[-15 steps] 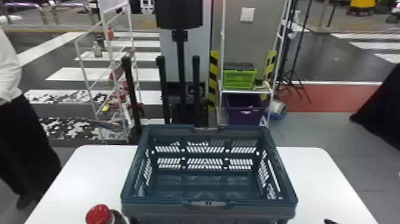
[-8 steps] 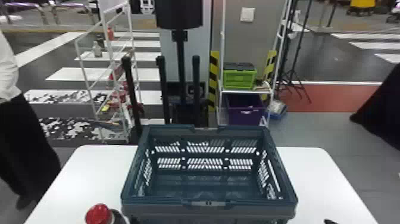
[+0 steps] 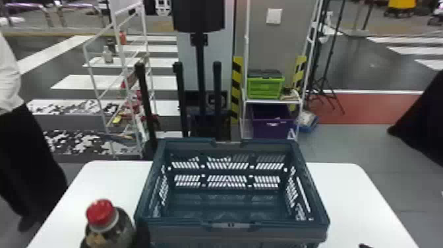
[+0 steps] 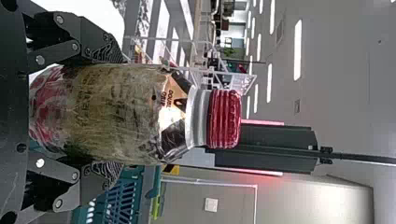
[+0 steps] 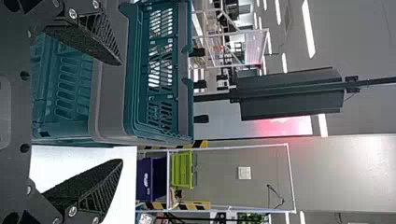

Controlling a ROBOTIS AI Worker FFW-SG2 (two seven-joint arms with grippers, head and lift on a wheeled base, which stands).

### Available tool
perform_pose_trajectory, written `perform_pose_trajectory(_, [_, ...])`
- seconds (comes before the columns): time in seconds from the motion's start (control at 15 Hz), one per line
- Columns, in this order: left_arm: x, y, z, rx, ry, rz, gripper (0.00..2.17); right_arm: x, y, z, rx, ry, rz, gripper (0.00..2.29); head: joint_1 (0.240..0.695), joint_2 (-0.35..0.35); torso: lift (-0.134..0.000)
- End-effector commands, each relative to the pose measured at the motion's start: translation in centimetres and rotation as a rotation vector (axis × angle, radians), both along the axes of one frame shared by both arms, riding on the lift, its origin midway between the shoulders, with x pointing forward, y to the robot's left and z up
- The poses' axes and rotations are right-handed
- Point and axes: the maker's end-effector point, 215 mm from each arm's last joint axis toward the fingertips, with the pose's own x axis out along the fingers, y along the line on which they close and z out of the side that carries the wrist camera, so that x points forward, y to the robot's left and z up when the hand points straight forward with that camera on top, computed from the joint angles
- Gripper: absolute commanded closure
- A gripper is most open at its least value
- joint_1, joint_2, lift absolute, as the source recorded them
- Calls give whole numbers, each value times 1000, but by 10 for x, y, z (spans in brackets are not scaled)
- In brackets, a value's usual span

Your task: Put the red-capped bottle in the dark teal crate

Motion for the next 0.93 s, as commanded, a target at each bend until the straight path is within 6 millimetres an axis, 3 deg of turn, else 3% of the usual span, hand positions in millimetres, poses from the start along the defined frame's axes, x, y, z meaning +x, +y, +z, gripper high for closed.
perform_pose_trajectory(0.0, [18, 13, 11, 68, 60, 10, 2088, 0, 0, -2, 0, 3, -1, 147, 499, 0, 0])
perform_pose_trajectory(0.33, [67, 10, 14, 193, 244, -73, 2088, 0, -1, -6, -6, 9, -6, 147, 499, 0, 0])
perform_pose_trajectory(0.53, [100, 0, 28, 239, 287, -155, 2088, 0, -4, -6, -9, 7, -18, 147, 499, 0, 0])
perform_pose_trajectory(0.73, [129, -18, 2, 241, 419, -294, 2088, 0, -6, -7, -13, 8, -23, 147, 499, 0, 0])
perform_pose_trajectory(0.87, [155, -36, 6, 251, 420, -376, 2088, 1, -6, -10, -14, 13, -27, 147, 499, 0, 0])
